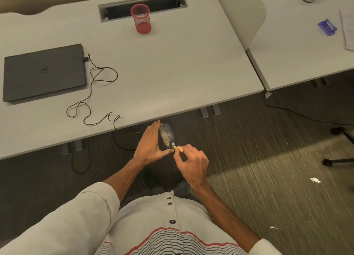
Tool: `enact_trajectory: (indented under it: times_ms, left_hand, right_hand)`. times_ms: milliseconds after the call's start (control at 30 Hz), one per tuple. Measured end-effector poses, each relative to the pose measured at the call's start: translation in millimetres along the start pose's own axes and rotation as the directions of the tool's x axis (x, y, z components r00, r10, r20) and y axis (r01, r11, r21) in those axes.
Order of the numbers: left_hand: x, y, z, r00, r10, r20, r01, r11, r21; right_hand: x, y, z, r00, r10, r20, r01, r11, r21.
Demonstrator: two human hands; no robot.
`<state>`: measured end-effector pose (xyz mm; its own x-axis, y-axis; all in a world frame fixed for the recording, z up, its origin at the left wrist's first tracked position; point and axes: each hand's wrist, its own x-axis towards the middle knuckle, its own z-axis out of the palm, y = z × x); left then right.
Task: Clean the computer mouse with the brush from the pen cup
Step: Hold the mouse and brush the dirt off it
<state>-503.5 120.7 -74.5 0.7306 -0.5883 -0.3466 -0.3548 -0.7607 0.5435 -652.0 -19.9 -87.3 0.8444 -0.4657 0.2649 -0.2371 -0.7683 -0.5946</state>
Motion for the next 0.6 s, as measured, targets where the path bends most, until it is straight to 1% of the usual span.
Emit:
enact_trajectory:
  times_ms: [233, 333, 433, 500, 600]
  left_hand:
    - [-1, 0, 4, 1.000, 0.004, -0.016, -0.005, 0.999, -0.046]
    - [-2, -5, 4, 1.000, 0.007, -0.002, -0.007, 0.999, -0.033]
    - [-3, -8, 5, 1.000, -0.001, 0.027, 0.002, 0.999, -0.036]
    - [-4, -8, 5, 1.000, 0.001, 0.027, 0.001, 0.999, -0.044]
    - [-4, -7, 3, 1.000, 0.015, -0.014, -0.015, 0.998, -0.060]
  right_hand:
    - [-5, -7, 6, 0.999, 0.012, 0.032, -0.014, 0.998, 0.064]
    - [-4, -10, 7, 0.999, 0.014, 0.052, -0.020, 0.994, 0.109]
    - [-6, -11, 7, 0.998, -0.020, 0.063, 0.012, 0.992, 0.124]
    - [-7, -9, 5, 0.998, -0.035, 0.043, 0.030, 0.993, 0.110]
    - [-6, -4, 0, 0.999, -0.028, -0.026, 0.029, 0.998, 0.054]
